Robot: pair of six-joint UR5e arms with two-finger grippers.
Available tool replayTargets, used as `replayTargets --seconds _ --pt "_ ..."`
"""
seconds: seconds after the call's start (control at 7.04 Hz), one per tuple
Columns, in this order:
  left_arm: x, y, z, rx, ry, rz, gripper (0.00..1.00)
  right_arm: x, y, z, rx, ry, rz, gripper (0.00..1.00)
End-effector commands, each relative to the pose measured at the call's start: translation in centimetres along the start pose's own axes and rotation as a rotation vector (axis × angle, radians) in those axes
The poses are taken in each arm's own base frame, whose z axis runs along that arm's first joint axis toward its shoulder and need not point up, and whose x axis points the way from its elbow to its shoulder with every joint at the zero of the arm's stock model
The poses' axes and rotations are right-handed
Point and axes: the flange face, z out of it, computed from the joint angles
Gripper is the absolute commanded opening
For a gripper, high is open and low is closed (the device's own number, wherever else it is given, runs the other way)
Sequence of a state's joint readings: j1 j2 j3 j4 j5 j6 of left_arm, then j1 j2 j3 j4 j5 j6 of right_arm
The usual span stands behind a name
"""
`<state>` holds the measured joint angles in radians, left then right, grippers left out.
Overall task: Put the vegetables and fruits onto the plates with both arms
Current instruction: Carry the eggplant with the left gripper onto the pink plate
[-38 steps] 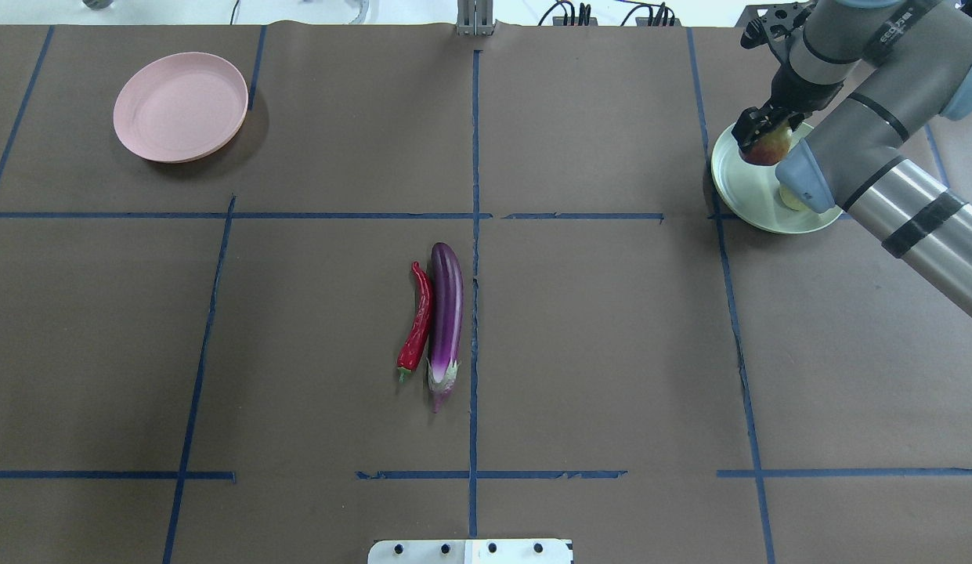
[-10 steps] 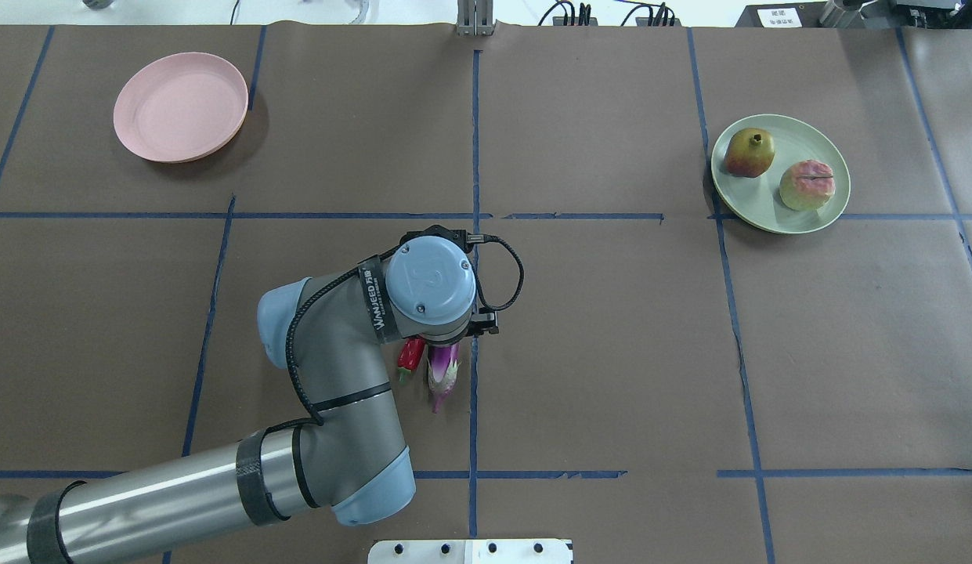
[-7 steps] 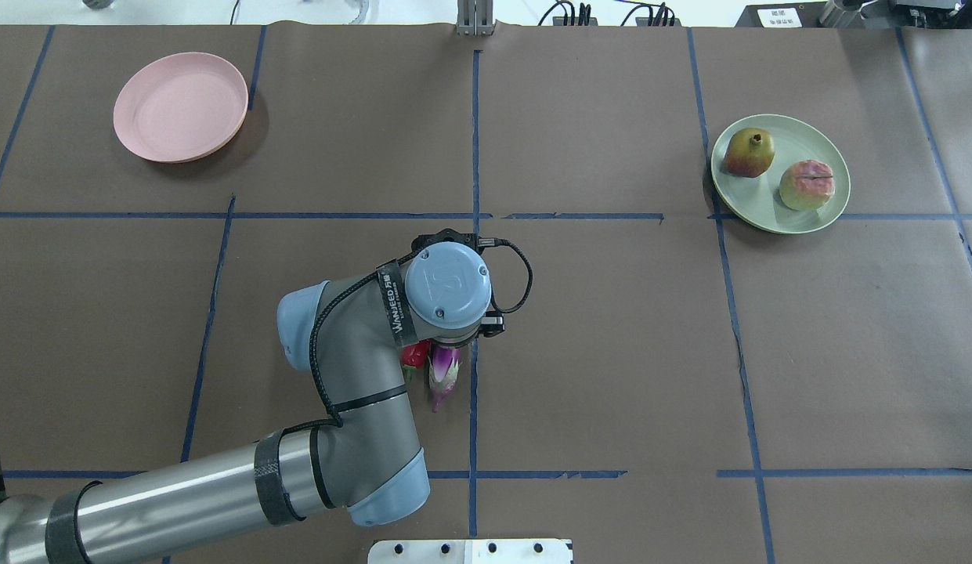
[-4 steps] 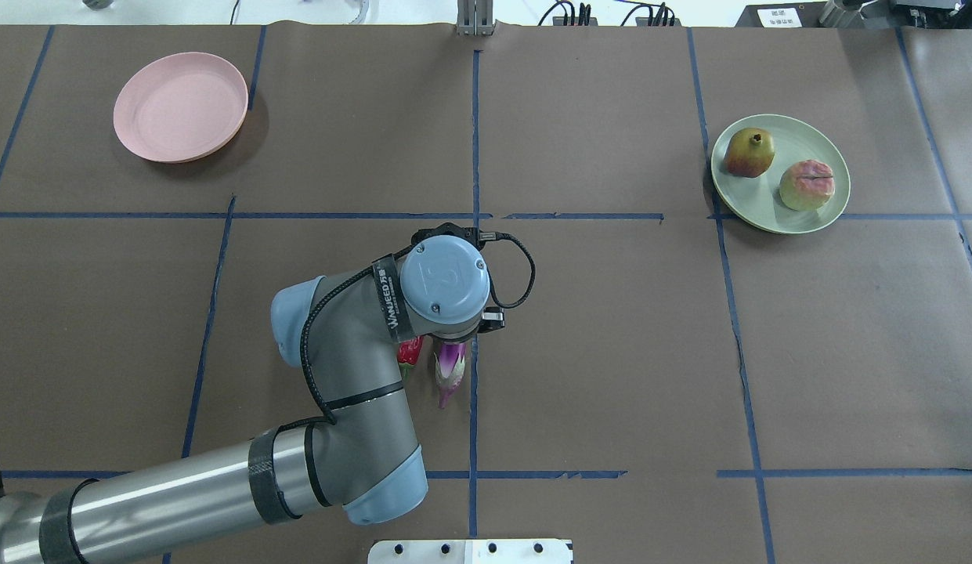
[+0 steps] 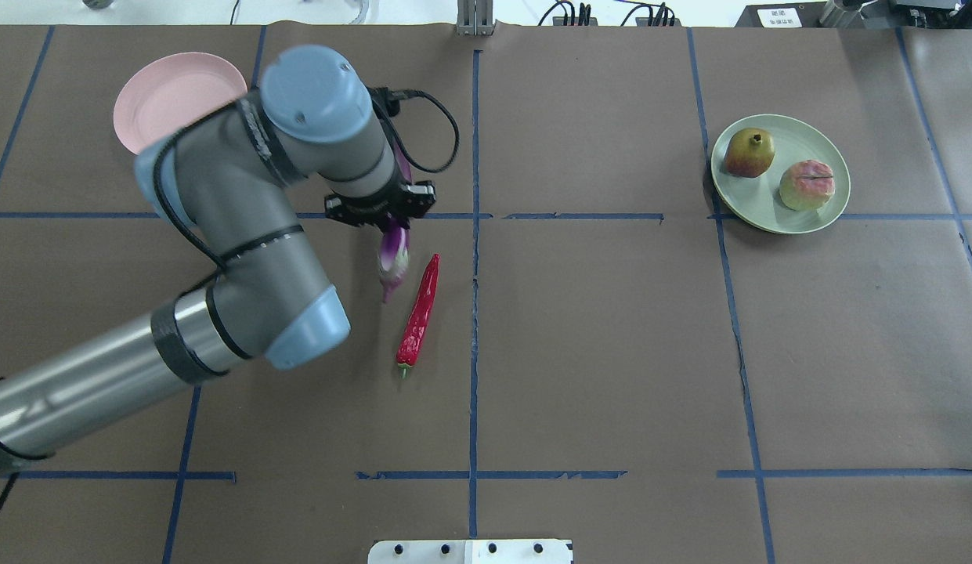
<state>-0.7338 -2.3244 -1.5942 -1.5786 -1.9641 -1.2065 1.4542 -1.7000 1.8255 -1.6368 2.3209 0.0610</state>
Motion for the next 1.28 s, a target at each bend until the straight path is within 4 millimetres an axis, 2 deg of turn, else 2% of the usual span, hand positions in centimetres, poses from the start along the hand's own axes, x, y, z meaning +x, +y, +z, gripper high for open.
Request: replayTargets --seconds 0.0,0.14,0.28,0.43,0.71,0.85,0.99,1.14 --pt "-10.8 -12.5 0.9 0.026 -0.130 0.042 0.00 0.1 0.0 0.1 -0.002 0.000 0.001 1.00" --pt "-16.5 -18.1 3.0 0.060 -0.151 0.052 0.00 0.0 -0.1 0.1 -0.001 0.000 0.000 1.00" --pt "-20.8 -20.5 7.5 0.072 -0.150 0.093 0.00 0.0 -0.1 0.0 0.000 0.000 0.000 1.00" --pt "-23.9 -21.6 10.1 0.072 -0.158 0.091 0.00 0.0 -0.1 0.0 0.001 0.000 -0.001 1.00" --pt "-27.9 -23.8 9.8 0.066 -0.197 0.119 0.00 -0.1 -0.2 -0.1 0.004 0.000 -0.003 1.00" --pt "-27.8 -23.8 9.7 0.066 -0.197 0.119 0.61 -0.5 -0.4 -0.5 0.011 -0.001 -0.003 1.00" --pt "-27.0 -23.9 9.2 0.075 -0.181 0.133 1.00 -0.5 -0.4 -0.5 0.011 -0.001 -0.003 1.00" --pt "-25.5 -23.0 8.4 0.007 -0.092 0.138 1.00 -0.5 -0.4 -0.5 0.012 -0.002 -0.004 1.00"
